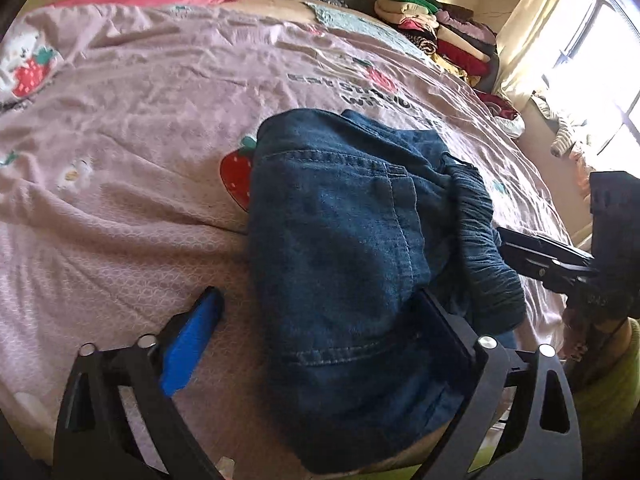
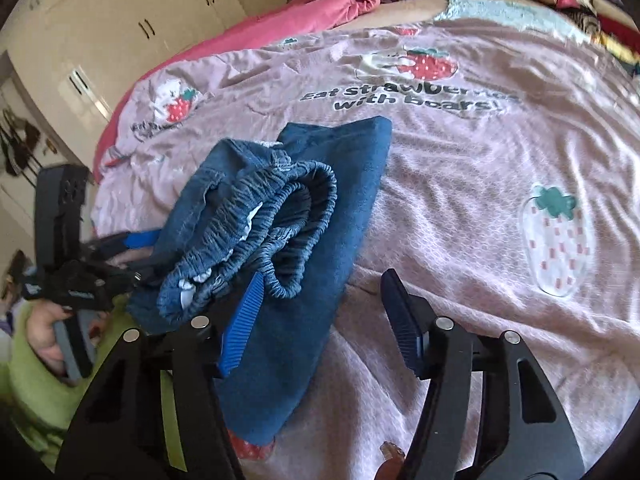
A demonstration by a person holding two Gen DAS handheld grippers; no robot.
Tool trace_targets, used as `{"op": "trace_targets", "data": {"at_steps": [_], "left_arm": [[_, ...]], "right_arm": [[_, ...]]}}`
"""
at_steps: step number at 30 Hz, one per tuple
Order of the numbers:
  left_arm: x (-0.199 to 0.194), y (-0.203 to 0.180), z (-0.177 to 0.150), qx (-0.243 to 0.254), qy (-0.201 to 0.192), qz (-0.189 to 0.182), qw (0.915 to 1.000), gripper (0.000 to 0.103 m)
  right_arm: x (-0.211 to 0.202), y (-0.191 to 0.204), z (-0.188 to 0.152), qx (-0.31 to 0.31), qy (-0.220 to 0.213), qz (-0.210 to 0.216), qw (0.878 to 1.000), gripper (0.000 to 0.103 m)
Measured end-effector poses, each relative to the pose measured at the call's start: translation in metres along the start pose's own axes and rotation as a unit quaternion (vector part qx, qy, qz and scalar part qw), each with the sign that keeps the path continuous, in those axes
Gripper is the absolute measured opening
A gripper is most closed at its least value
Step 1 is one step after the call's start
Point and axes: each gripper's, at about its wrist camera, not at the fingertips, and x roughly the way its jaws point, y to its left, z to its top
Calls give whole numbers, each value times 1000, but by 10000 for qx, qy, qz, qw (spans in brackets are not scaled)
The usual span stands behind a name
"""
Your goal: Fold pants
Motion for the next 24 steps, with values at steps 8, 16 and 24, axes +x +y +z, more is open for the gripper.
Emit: {"op": "trace_targets", "data": {"at_steps": [8,16,24], "left_arm": [[3,-9,2,203,2,-99,9997,71],[5,-13,4,287,48,-142,9995,67],[14,-12,9,128,76,-183,9997,67]], "right_arm": [[-7,-3,19,59,-125,90,9999,54],[29,-13,29,69,257,21,9996,49],[45,-15,38,14,276,760,9967,48]]}}
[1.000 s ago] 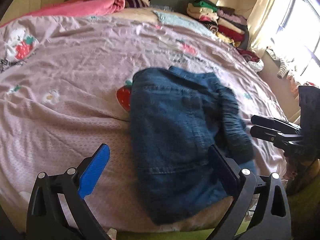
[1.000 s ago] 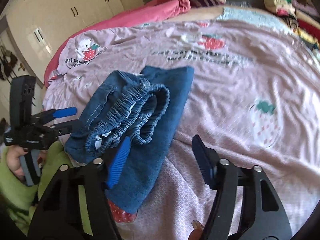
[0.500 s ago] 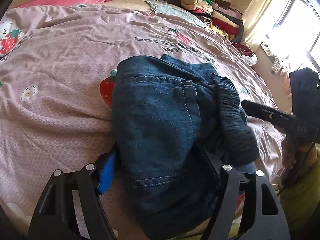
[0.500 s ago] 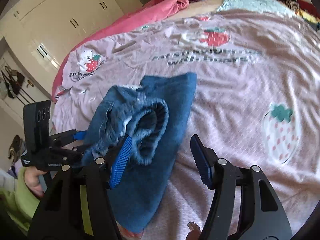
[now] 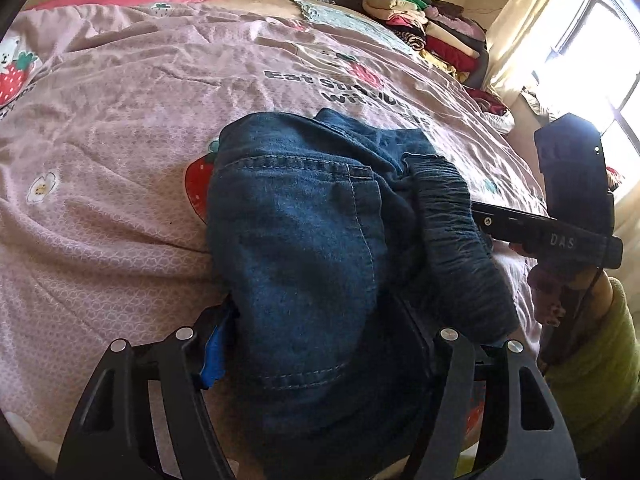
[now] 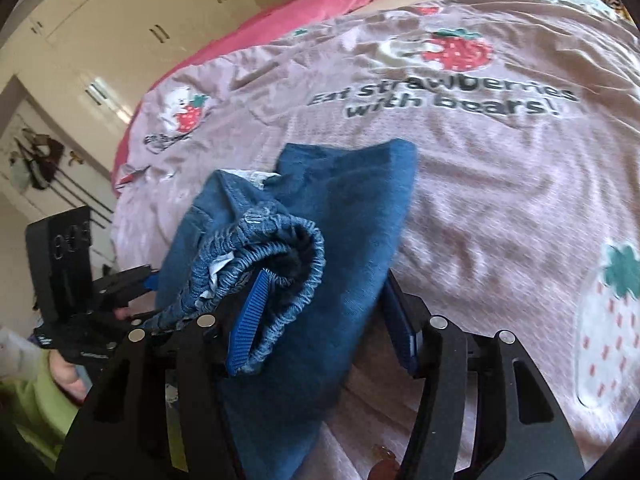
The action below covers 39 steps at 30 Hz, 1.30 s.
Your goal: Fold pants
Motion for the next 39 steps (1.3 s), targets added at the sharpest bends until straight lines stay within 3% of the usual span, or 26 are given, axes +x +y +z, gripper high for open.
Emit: {"op": "trace_targets", "data": {"at_steps": [1,2,3,5,7,13,25,39], "left_arm": [[0,-1,0,15,5,13,10000,65],[0,-2,1,59,8,17,10000,57],[-1,-4,1,94,0,26,10000,54],[-5,-8,2,149,-68,39,9999,43],[-9,-11,3,201,-143,69,9997,40],[-25,-16,19,257,-402,17,9989,38],[-24,0,69,203,-751,378,9963,38],[-3,14,63,126,-632,579,9962,42]], "right_arm": [[1,2,0,-31,4,50,10000,41],[1,6,0,-111,-2,106,9999,37],[0,10,0,-210,-24,117,9997,25],[-4,20,0,-453,-72,-7,9989,19],[-11,29,1,-607,-170,-103,9980,16],[-21,45,20,-971,-410,-253,9941,16],[-3,52,77,-1313,-618,-559,9878,16],[17,25,71,-1085,-355,-948,9889,15]]}}
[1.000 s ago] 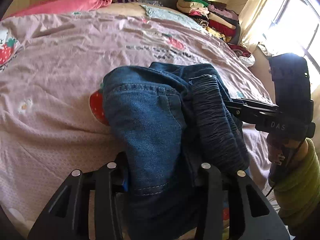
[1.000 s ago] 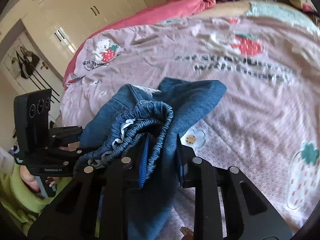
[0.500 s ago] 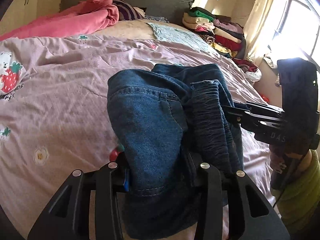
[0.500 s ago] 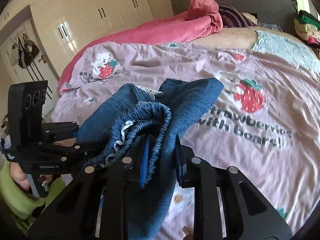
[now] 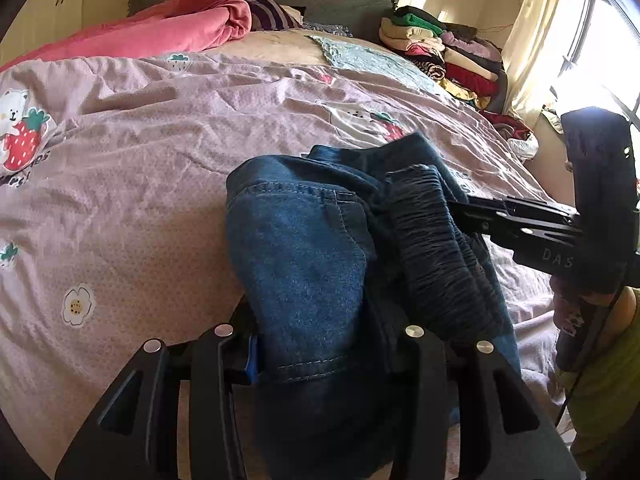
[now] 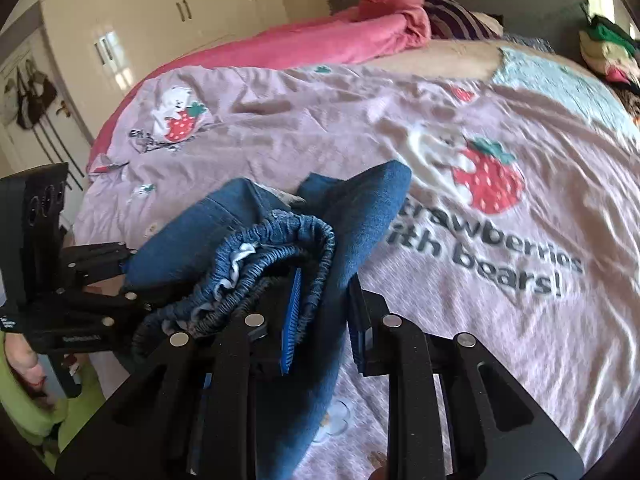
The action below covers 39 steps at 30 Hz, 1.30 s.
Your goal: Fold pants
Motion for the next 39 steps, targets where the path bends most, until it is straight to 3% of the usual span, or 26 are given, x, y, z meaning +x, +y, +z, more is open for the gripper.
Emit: {"op": "trace_targets", "data": {"at_steps": [7,17,19,26,28,33,35,39], "left_arm": [[9,2,-8,-8,78,25,10000,52],[10,4,-11,-53,114,-10,9999,53],[11,4,-11,-44,110,-9,9999,53],[7,6,-14,-101,69,-22,9999,58],[5,6,-14,-105,45,-12,9999,59],[-15,4,-15,-143,-147,3,9998,70],[-28,3,-17,-159,-260,-25,9995,85],[-53,-1,-19,-84,-470,12,9989,96]], "right_arm": [[16,-16,-18,149,341,-373,9986,21],[16,-14,-21,198,366,-615,9972,31],[12,-14,-21,233,332,-661,9970,41],[-3,-11,-24,237,216,-798,9963,52],[-10,-10,-23,234,142,-832,9962,61],[-34,-2,-23,223,-172,-825,9962,79],[-47,5,-24,180,-346,-830,9958,89],[-72,22,-28,11,-670,-822,9944,94]]}}
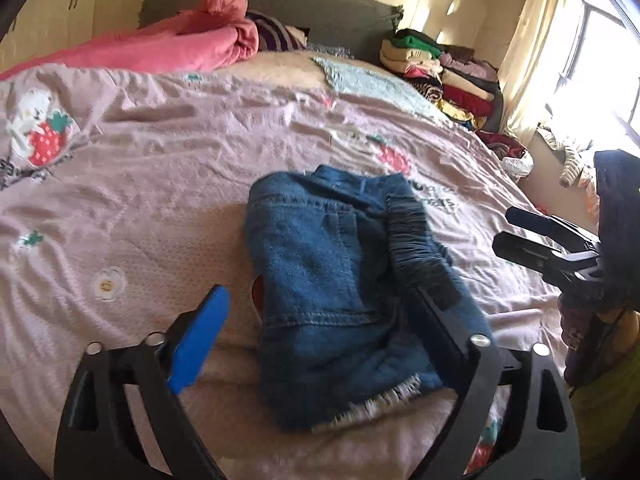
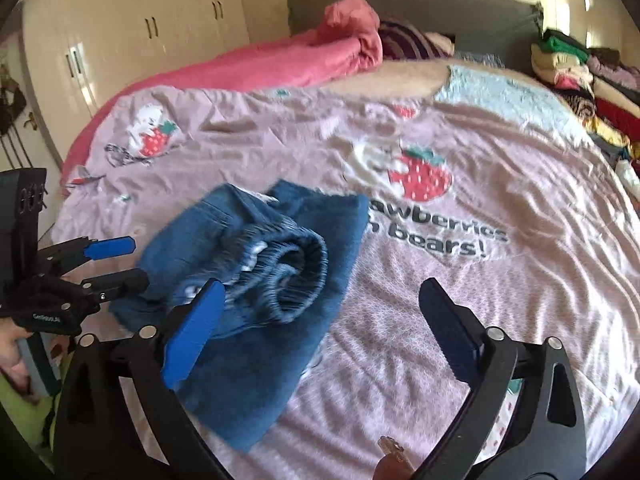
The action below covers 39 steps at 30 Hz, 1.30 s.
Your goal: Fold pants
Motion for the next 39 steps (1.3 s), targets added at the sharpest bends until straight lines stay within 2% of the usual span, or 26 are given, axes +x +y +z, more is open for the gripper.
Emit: {"op": "trace_targets", "data": {"at_steps": [3,6,10,12,15,20,28,35,39], "left_arm": [[-20,-5,-1,17,-190,62,9998,98],[-38,-8,-4,-36,-399,59,9992,98],[-54,-16,-14,37,-427,107,9990,98],[-61,-19,-21,24,-409,152,9990,98],[-71,-22,-30,-13,-412,151,9990,98],[-84,-25,-42,15,-380,211,9991,98],[-99,-29,-58,51,-346,272,9990,98],[-93,-28,-74,-38,-71,288,9996,99],[-86,-27,-81,-72,82,372,9992,99]], "right_arm": [[-18,10,-2,-77,-201,-33,9998,94],[-37,20,-8,-234,-484,-265,9982,94],[-63,33,-22,-343,-802,-432,9953,94],[-72,35,-28,-287,-836,-375,9954,94],[-81,37,-36,-181,-788,-272,9964,94],[-97,45,-49,-221,-817,-380,9957,94],[-101,52,-63,-154,-682,-335,9970,94],[-86,52,-83,104,-205,-510,9984,94],[-71,51,-96,324,73,-456,9984,94]]}}
